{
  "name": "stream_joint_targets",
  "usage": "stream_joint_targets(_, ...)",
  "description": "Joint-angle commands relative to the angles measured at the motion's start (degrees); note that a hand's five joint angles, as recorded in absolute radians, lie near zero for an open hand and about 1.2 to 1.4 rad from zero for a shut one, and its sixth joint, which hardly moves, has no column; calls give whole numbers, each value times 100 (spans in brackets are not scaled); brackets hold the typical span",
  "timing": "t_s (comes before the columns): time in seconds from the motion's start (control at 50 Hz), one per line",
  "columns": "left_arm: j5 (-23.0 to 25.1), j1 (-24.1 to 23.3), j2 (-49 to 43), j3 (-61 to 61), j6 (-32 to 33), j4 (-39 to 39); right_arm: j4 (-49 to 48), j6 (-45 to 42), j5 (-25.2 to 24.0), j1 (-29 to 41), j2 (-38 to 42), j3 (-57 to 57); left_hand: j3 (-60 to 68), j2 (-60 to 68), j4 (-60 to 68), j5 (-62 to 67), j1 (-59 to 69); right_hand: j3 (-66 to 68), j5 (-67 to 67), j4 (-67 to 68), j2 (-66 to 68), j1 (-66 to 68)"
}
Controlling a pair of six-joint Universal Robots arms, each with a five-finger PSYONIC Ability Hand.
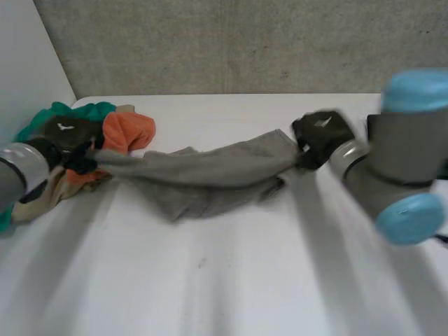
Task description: Fold the laundry.
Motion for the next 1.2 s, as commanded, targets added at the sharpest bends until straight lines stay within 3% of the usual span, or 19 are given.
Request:
stream_joint_targets(0.02, -103, 117, 1423, -461, -656, -1021, 1646, -1346, -516, -659, -1228, -153, 1192, 1148, 1129, 1378, 1432, 1205, 1362, 1156, 1269, 1610)
stream_joint_targets(0.12, -155, -103, 1610, -805, -754, -1224, 2651, -1919, -693, -712, -1159, -163, 1192, 1148, 1129, 1378, 1432, 1205, 1362, 1156, 1269, 1610)
stream_joint_targets(0.24, -603, -639, 838, -779, -675, -769, 2486, -2044, -640, -713, -518, -172, 1192, 1148, 1129, 1378, 1432, 1205, 1362, 1156, 1269, 1610)
stream_joint_targets(0.32, -1173, -963, -75, -192, -631, 100, 1453, -1789, -605, -748, 97, -417, 1192, 1148, 1129, 1378, 1432, 1205, 1362, 1156, 1269, 1610)
stream_joint_targets(0.44, -1175, -1306, -639, 801, -657, 1138, -253, -1674, -648, -774, 528, -725, 1192, 1148, 1129, 1378, 1432, 1205, 1362, 1156, 1269, 1610)
stream_joint_targets(0.54, -1306, -1623, -956, 1058, -596, 1088, -538, -1928, -1035, -765, 924, -550, 1192, 1148, 1129, 1378, 1432, 1003, 1159, 954, 1067, 1408)
stream_joint_targets(0.64, -1649, -1720, -1228, 865, -341, 570, -283, -2070, -1019, -853, 1355, -567, 1192, 1148, 1129, 1378, 1432, -5531, -5374, -5580, -5467, -5126)
stream_joint_targets(0.66, -1684, -1712, -1238, 847, -314, 560, -274, -2026, -957, -879, 1373, -585, 1192, 1148, 1129, 1378, 1432, -5742, -5586, -5791, -5678, -5337)
stream_joint_targets(0.74, -1773, -1615, -1247, 768, -288, 578, -283, -1360, -457, -994, 1259, -664, 1192, 1148, 1129, 1378, 1432, -5795, -5638, -5844, -5731, -5390)
stream_joint_targets(0.78, -1746, -1571, -1185, 751, -314, 569, -196, -457, 8, -1073, 874, -594, 1192, 1148, 1129, 1378, 1432, -5795, -5638, -5844, -5731, -5390)
stream_joint_targets(0.86, -1685, -1510, -931, 593, -393, 569, 93, 782, 326, -1152, 294, -244, 1192, 1148, 1129, 1378, 1432, -5795, -5638, -5844, -5731, -5390)
stream_joint_targets(1.08, -1500, -1501, -438, 83, -525, 700, 772, 3649, 133, -784, -376, 970, 1192, 1148, 1129, 1378, 1432, -5795, -5638, -5844, -5731, -5390)
stream_joint_targets(1.2, -1491, -1474, -368, -32, -543, 771, 552, 4275, 256, -282, 27, 919, 1192, 1148, 1129, 1378, 1432, -5795, -5638, -5844, -5731, -5390)
